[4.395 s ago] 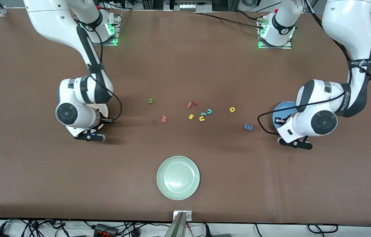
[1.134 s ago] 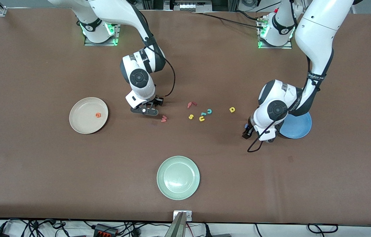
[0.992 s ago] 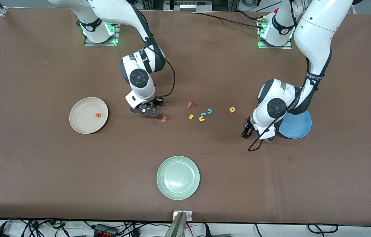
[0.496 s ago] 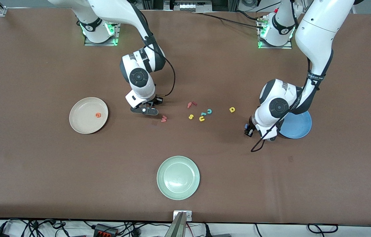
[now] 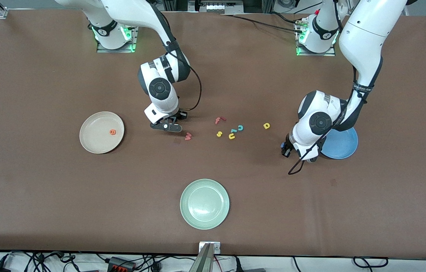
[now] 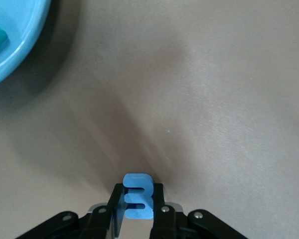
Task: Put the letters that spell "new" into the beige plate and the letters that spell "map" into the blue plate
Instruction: 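Drop the blue m on the blue plate while the right gripper carries the u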
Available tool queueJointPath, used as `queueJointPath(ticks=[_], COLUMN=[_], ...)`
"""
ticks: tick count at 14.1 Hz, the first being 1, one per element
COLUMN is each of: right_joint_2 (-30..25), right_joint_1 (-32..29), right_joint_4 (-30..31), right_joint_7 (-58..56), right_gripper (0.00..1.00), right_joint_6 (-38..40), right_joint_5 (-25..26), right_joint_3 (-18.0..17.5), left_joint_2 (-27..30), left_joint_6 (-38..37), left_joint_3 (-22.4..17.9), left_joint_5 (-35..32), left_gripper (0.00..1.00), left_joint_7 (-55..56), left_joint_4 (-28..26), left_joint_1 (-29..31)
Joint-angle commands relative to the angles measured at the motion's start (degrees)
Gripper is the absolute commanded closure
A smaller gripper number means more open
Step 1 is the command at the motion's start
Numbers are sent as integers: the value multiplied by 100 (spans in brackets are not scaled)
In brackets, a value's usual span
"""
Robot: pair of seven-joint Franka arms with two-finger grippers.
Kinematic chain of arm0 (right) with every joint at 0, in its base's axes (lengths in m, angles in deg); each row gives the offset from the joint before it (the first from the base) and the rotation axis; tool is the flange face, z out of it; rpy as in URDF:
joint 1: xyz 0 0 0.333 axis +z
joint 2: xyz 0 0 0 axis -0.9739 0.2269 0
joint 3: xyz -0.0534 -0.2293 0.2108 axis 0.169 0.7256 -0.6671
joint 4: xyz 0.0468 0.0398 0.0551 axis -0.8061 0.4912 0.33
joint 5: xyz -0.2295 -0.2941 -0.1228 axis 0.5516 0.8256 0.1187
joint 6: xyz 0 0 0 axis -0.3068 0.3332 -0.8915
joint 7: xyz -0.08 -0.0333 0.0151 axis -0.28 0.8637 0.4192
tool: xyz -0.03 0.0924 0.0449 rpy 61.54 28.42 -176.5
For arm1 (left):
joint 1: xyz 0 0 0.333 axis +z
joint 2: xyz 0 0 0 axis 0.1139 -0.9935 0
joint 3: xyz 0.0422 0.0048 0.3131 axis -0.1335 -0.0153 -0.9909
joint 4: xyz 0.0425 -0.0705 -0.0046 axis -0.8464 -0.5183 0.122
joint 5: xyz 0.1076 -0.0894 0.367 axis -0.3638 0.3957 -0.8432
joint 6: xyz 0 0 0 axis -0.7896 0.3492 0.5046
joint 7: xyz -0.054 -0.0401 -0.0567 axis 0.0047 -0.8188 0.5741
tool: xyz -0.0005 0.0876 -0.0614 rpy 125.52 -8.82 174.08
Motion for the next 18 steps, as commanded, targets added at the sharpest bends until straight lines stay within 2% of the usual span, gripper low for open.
queueJointPath(ticks=[1,3,4,6,7,9,11,14,18], right_joint_2=[-58,-207,-338,-462,-541,-699,-884,-1104,-1122], right_joint_1=[79,27,0,26,53,236,465,633,765], right_joint_4=[81,37,37,55,116,431,800,1249,1487], right_joint_7=[45,-43,-17,27,-8,-61,-96,-342,-386], right_gripper=[86,84,66,4,0,0,0,0,0], right_joint_6=[-18,34,121,411,456,456,439,412,290], right_joint_5=[-92,-92,-92,-92,-83,-66,-57,-57,-57], right_joint_3=[19,54,55,63,63,63,63,63,46], left_joint_2=[294,373,400,487,549,654,681,681,856], left_joint_6=[-632,-1318,-1565,-1926,-2084,-2444,-2665,-2552,-1894], left_joint_3=[0,-61,-97,-132,-149,-132,-150,-62,-53], left_joint_5=[-29,-29,-38,-203,-622,-1440,-1576,-1585,-1585], left_gripper=[77,77,77,77,77,77,77,77,75], left_joint_7=[-534,-1279,-1623,-2317,-2695,-3179,-4195,-5735,-6239], left_joint_4=[233,549,682,806,806,797,754,509,-238], left_joint_1=[6,33,50,94,86,94,190,954,1359])
